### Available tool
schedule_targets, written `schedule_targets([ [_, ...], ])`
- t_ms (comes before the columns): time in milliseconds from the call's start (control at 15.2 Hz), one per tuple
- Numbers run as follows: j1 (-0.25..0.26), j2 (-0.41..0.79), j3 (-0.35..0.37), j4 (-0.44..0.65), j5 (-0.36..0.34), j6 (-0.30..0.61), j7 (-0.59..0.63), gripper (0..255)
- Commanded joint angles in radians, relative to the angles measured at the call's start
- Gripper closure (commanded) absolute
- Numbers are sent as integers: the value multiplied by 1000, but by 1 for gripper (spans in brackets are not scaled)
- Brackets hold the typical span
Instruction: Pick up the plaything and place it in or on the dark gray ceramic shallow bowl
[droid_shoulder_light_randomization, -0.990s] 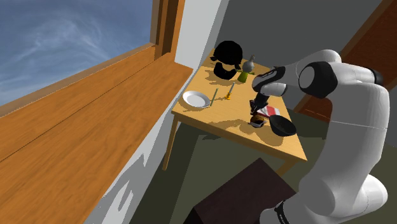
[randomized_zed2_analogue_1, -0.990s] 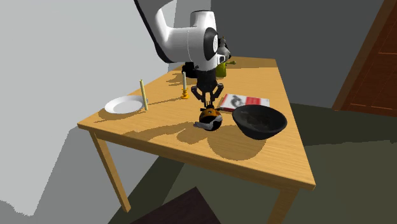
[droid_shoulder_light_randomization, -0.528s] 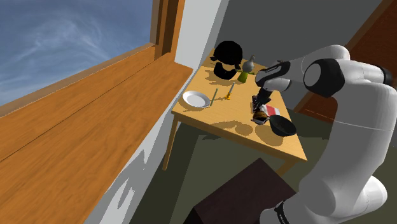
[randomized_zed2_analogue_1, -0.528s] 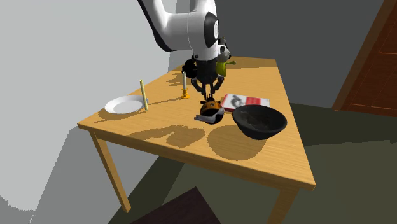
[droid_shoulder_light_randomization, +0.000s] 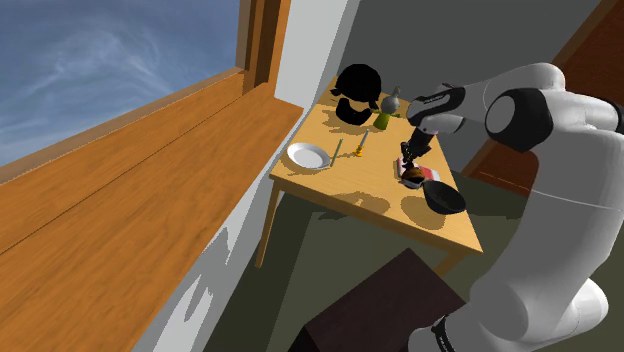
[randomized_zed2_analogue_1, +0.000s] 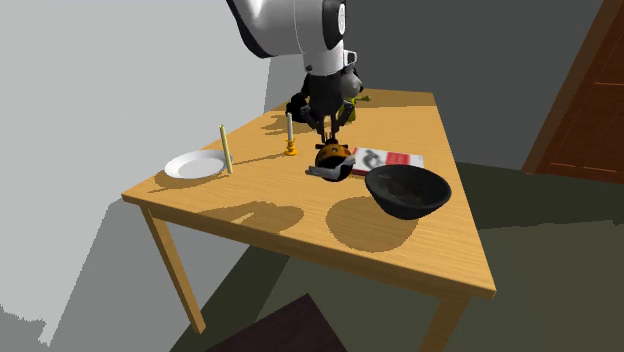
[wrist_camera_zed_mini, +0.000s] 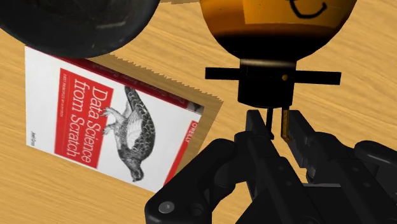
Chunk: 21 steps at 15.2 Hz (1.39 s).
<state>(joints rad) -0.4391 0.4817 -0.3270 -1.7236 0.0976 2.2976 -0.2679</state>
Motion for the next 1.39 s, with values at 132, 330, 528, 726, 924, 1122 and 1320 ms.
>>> schedule_targets([
  [132,5,-30,-6,13,-11,-42,4,255],
  [330,-45,-29,-16,9,5,-35,-64,255],
  [528,-98,-21,-25,16,22,-32,-133,255],
  [726,-153,-6,-31,34,41,-34,-202,255],
  [924,-210,17,-36,64,62,-41,-270,255],
  [1122,-269,46,-39,106,84,-54,-337,255],
  [1320,-292,70,-36,114,96,-39,-362,255],
])
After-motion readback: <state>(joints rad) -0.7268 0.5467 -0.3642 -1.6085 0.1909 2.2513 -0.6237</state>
